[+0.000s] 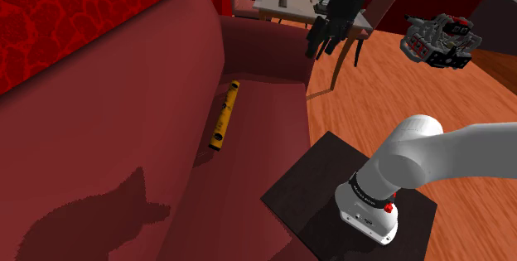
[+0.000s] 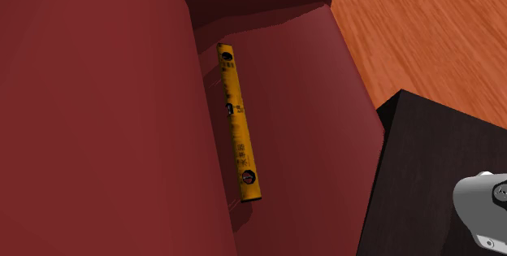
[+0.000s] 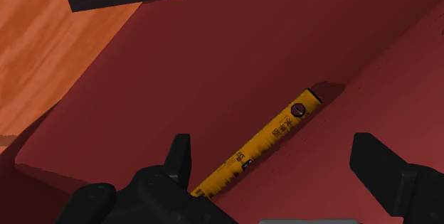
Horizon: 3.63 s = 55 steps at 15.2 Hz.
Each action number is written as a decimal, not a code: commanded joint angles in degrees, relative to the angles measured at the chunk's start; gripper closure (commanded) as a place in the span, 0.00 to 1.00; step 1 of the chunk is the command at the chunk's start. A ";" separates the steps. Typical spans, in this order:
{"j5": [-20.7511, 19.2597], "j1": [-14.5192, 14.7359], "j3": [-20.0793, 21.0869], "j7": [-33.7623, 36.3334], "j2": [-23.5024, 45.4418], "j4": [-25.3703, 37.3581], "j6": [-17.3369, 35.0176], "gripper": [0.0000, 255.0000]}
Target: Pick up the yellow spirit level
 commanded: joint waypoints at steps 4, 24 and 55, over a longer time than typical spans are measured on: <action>1.50 -0.50 1.23 2.89 3.09 -2.78 6.07 0.00; 9.35 -2.24 7.17 19.20 39.63 -2.38 44.24 0.00; 14.19 -1.96 7.07 27.71 80.81 21.16 63.88 1.00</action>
